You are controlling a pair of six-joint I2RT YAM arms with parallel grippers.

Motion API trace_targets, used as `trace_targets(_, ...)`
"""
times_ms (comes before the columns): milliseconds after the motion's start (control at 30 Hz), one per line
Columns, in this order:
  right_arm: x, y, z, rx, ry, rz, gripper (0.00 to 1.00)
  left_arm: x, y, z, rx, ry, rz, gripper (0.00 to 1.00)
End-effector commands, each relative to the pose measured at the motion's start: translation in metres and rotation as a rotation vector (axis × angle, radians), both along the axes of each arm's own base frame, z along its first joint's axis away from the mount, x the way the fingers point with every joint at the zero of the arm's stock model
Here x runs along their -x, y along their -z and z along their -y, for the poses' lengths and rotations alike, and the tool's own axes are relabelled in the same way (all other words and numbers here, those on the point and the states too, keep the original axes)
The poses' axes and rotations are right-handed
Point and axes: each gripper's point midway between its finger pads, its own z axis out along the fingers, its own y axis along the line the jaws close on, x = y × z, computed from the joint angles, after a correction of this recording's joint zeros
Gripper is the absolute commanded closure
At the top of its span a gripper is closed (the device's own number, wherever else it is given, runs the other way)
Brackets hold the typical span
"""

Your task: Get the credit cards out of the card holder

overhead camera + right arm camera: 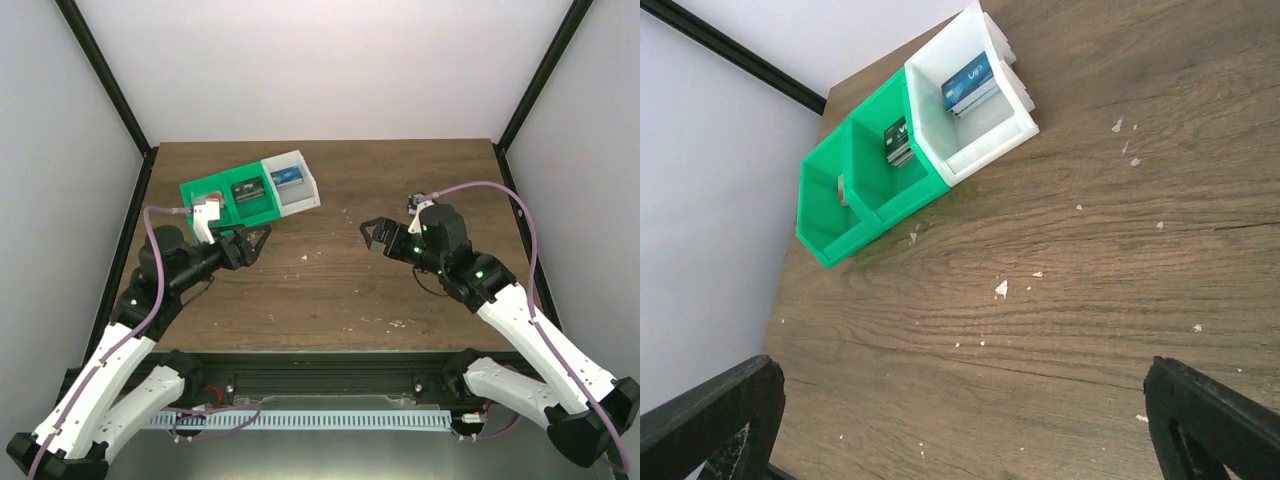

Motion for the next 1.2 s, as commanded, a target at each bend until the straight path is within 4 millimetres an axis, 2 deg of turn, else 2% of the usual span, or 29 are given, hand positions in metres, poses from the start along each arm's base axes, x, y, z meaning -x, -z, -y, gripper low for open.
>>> trace_targets(0,-0.005,-0.008,0.001,-0.009,0.009,0.022,0.00,-0.002,-0.003,0.000,-0.007,0.003,0.032,0.00)
trace_targets(167,-0.010,-0.003,0.009,0.028,0.041,0.057,0.00,-0.006,0.003,-0.005,-0.023,-0.033,0.011,0.00)
trace_targets(300,-0.027,0.019,0.032,0.160,0.164,0.060,0.00,-0.012,0.020,-0.007,-0.048,-0.058,-0.042,0.00)
trace_targets(467,-0.066,0.050,0.070,0.274,0.278,0.049,0.00,-0.022,0.042,-0.021,-0.104,-0.157,-0.085,0.00)
trace_targets(667,-0.121,0.087,0.109,0.321,0.398,0.000,0.01,-0.014,0.039,-0.019,-0.166,-0.097,0.032,0.00)
trace_targets(767,-0.144,0.101,0.128,0.366,0.444,-0.018,0.08,-0.010,0.037,-0.025,-0.195,-0.109,0.069,0.00)
trace_targets(833,-0.157,0.110,0.140,0.394,0.467,-0.026,0.14,-0.006,0.042,-0.026,-0.220,-0.098,0.087,0.00)
trace_targets(900,-0.172,0.117,0.156,0.399,0.501,-0.045,0.25,-0.003,0.047,-0.028,-0.241,-0.095,0.100,0.00)
trace_targets(1067,-0.203,0.128,0.174,0.406,0.534,-0.058,0.43,0.001,0.049,-0.031,-0.256,-0.096,0.122,0.00)
trace_targets(1167,-0.216,0.150,0.187,0.432,0.557,-0.112,0.48,0.001,0.048,-0.031,-0.257,-0.098,0.125,0.00)
